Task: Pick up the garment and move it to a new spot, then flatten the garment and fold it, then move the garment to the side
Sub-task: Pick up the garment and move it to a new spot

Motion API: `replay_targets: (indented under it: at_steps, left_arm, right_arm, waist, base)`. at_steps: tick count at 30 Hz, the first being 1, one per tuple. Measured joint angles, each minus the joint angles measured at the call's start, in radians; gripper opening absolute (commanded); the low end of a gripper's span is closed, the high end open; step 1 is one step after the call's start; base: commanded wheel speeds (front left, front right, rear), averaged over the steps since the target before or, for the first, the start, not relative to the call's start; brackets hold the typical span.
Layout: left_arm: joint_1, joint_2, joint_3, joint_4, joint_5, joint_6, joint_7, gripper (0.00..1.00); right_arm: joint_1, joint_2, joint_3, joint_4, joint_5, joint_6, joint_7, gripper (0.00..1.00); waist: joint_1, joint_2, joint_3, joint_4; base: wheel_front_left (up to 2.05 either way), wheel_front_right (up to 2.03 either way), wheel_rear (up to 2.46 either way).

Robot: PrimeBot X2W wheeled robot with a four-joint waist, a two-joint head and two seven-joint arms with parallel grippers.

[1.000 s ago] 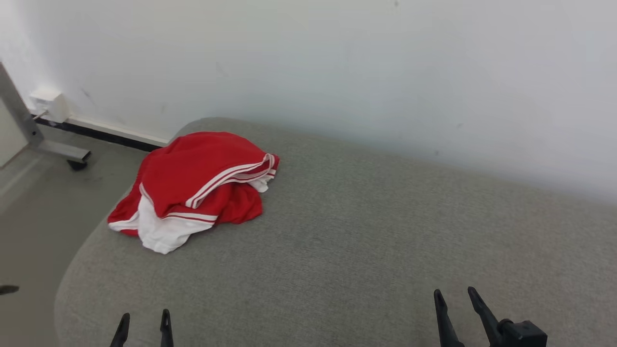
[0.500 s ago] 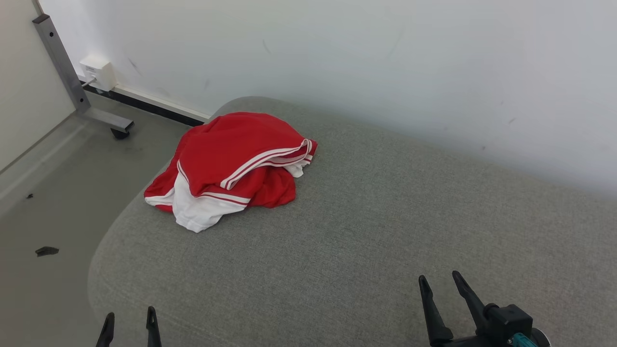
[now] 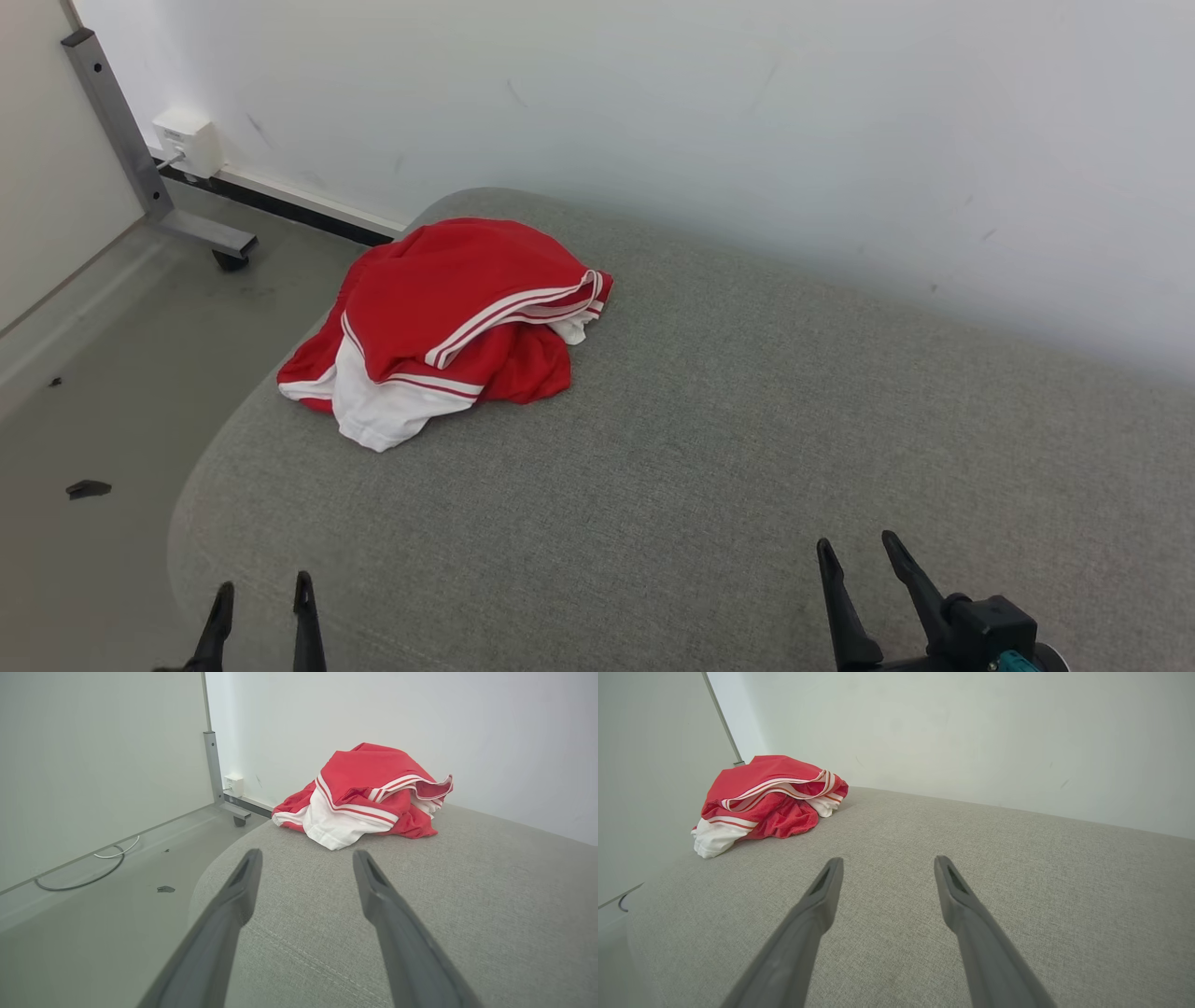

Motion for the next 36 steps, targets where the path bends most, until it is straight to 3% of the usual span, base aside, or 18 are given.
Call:
replay_targets:
  at_steps: [7,14,22,29,36]
  left_arm:
    - [-0.157,0.001,-0.012,0.168,-0.050,-0.046,0.042,1.00]
    - [-0.425,0.026,0.022,0.379,-0.151,-0.080,0.188,1.00]
    - [-0.683,0.087,0.091,0.548,-0.281,-0.103,0.362,1.00]
    - [-0.815,0.149,0.106,0.638,-0.308,-0.065,0.466,1.00]
    - [-0.854,0.236,0.056,0.697,-0.226,0.003,0.507,1.00]
  right_arm:
    - [0.015,0.000,-0.010,-0.009,-0.004,0.000,0.000,1.00]
    - [0.021,0.001,0.045,-0.019,-0.030,0.000,0.000,1.00]
    - [-0.031,0.001,0.113,-0.059,-0.111,0.000,0.037,1.00]
    - [-0.051,0.001,0.140,-0.141,-0.160,0.000,0.081,1.00]
    - [-0.049,0.000,0.139,-0.210,-0.186,0.000,0.114,1.00]
  waist:
    - [0.0000,0.0001,0.006,0.002]
    - [-0.0002,0.0000,0.005,-0.021]
    - [-0.0001,-0.0001,0.058,-0.095]
    - [0.0000,0.0000,0.165,-0.186]
    - [0.0001,0.0001,0.276,-0.270]
  base:
    - [0.00,0.00,0.00]
    - [0.00,0.00,0.00]
    - [0.00,0.00,0.00]
    - [0.00,0.00,0.00]
    - [0.00,0.00,0.00]
